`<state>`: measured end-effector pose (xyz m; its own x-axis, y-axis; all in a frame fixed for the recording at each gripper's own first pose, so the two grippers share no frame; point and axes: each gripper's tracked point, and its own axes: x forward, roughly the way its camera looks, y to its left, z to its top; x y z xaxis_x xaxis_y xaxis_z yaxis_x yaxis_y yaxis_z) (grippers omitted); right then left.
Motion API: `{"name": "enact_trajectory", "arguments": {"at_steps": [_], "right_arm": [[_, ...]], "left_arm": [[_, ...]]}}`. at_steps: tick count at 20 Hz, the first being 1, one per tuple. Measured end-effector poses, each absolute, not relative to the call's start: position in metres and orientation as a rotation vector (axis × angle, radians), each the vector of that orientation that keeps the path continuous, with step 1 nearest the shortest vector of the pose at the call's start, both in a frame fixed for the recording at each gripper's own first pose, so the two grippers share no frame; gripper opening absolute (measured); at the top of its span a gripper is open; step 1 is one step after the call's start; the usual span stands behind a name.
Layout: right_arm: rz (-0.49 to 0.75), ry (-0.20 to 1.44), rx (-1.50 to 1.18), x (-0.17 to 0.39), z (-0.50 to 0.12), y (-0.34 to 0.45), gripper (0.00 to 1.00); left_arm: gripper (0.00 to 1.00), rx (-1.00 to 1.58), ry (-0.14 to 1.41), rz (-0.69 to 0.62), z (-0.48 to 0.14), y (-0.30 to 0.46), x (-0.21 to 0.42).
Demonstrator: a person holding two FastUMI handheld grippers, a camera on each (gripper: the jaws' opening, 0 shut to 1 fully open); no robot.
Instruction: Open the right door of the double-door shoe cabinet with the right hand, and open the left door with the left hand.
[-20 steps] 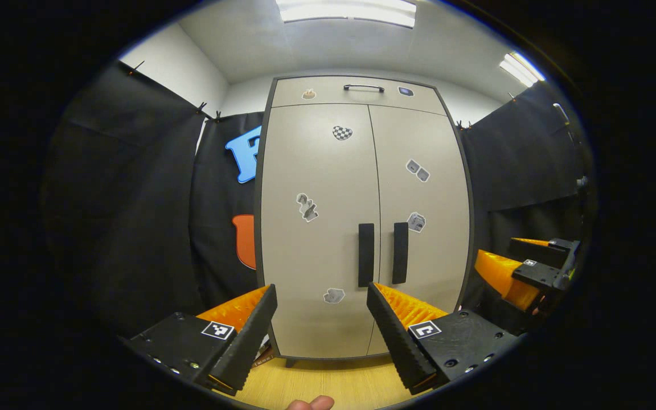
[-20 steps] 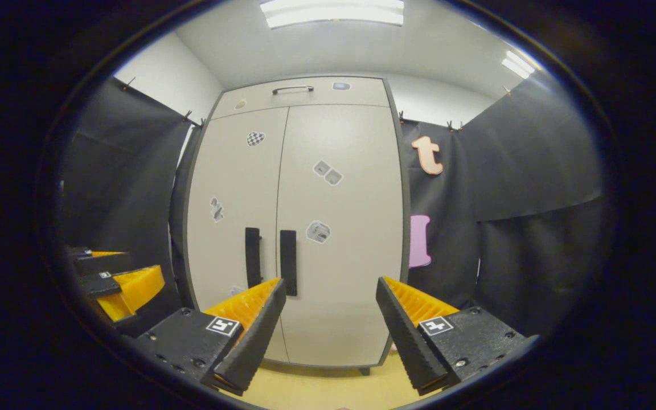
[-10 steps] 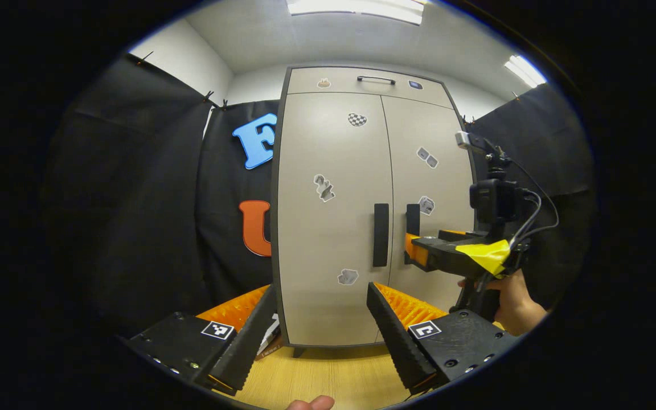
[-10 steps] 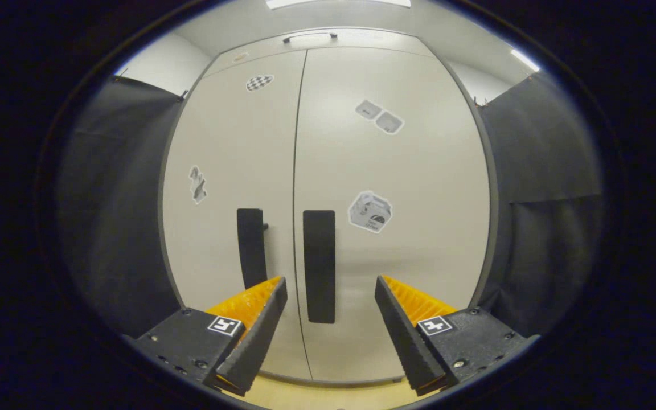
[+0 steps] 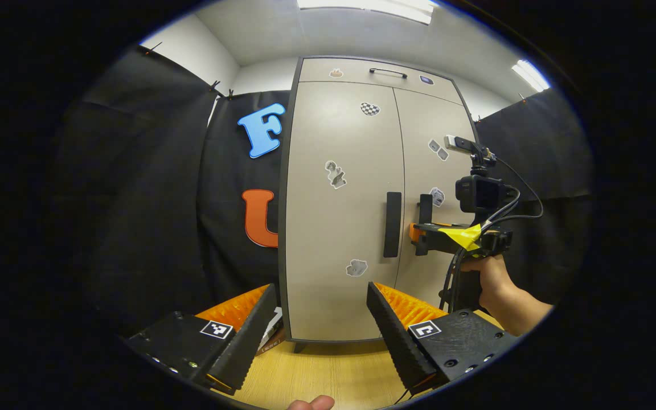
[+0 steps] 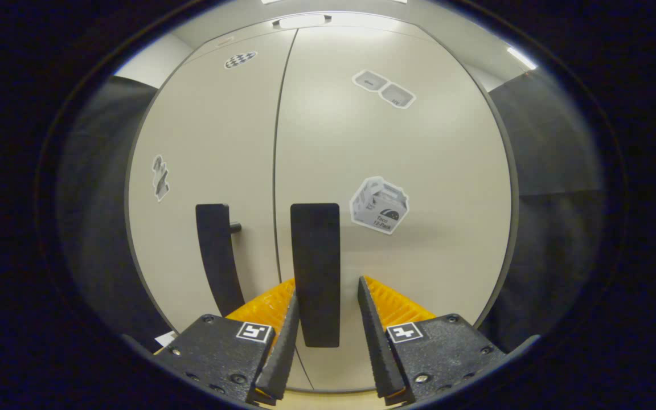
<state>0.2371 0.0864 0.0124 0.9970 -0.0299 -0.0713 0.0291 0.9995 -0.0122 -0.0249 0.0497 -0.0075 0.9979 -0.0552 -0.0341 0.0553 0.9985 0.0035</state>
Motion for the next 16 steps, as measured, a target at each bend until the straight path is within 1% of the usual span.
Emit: {"name": "enact_trajectory", "arguments": {"at_steps": [1, 5, 7, 11, 16], "right_arm": [[-0.044, 0.065, -0.023, 0.239, 0.011, 0.087, 0.37], [-0.012, 0.065, 0.002, 0.238, 0.011, 0.085, 0.17], [-0.008, 0.065, -0.014, 0.238, 0.011, 0.085, 0.12], [0.029, 0.067, 0.006, 0.228, 0.012, 0.086, 0.10], [0.119, 0.056, -0.003, 0.176, 0.014, 0.079, 0.09]], "left_arm": [[0.96, 0.008, 0.035, -0.057, -0.009, 0.050, -0.024], [0.96, 0.015, 0.045, -0.060, -0.014, 0.046, -0.023], [0.96, 0.009, 0.045, -0.064, -0.014, 0.044, -0.023], [0.96, 0.010, 0.035, -0.066, -0.010, 0.040, -0.026], [0.96, 0.012, 0.037, -0.055, -0.011, 0.032, -0.035]]}}
